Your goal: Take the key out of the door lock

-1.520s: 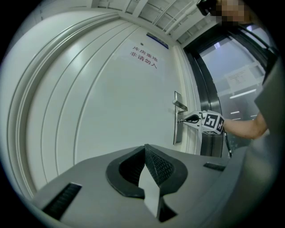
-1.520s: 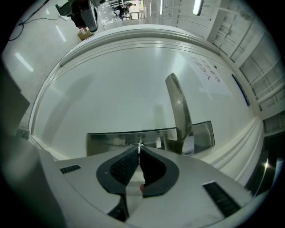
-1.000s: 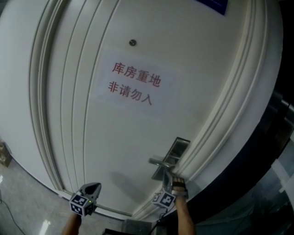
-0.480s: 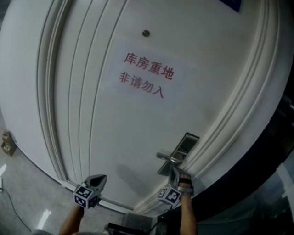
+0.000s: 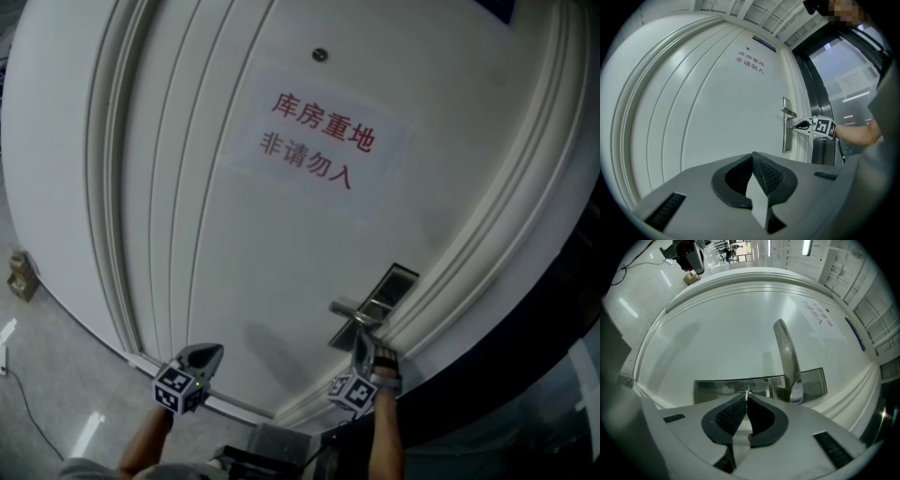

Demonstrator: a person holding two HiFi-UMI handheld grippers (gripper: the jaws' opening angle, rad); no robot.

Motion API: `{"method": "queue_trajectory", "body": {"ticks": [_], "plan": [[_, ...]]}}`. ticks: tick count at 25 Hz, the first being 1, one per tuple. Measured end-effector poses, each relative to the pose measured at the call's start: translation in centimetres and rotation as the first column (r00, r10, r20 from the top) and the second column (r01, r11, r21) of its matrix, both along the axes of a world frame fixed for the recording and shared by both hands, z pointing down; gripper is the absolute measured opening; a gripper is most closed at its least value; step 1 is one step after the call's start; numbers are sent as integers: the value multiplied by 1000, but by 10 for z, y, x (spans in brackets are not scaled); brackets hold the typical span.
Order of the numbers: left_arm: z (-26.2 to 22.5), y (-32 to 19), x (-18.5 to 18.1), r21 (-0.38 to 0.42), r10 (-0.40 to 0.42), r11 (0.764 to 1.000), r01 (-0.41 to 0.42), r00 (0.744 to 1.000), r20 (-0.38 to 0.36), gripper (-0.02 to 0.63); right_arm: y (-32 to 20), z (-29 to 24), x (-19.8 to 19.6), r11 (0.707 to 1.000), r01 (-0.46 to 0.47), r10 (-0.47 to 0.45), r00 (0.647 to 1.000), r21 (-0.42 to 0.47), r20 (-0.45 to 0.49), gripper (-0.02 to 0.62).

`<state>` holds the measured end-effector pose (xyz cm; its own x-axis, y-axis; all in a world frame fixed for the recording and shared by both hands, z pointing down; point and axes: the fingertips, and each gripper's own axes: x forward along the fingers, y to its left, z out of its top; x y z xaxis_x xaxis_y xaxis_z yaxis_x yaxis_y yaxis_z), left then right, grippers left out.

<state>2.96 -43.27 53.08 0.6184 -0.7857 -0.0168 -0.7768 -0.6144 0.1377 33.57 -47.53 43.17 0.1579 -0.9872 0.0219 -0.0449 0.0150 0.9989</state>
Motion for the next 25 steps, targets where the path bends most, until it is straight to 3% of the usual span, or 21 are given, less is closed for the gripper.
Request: {"method": "queue_trajectory", "body": {"ticks": [25], "plan": [[3, -1, -12, -11, 19, 1000, -20, 1000, -11, 9, 8, -2, -4, 1000, -27, 27, 1000, 1, -5, 18]]}}
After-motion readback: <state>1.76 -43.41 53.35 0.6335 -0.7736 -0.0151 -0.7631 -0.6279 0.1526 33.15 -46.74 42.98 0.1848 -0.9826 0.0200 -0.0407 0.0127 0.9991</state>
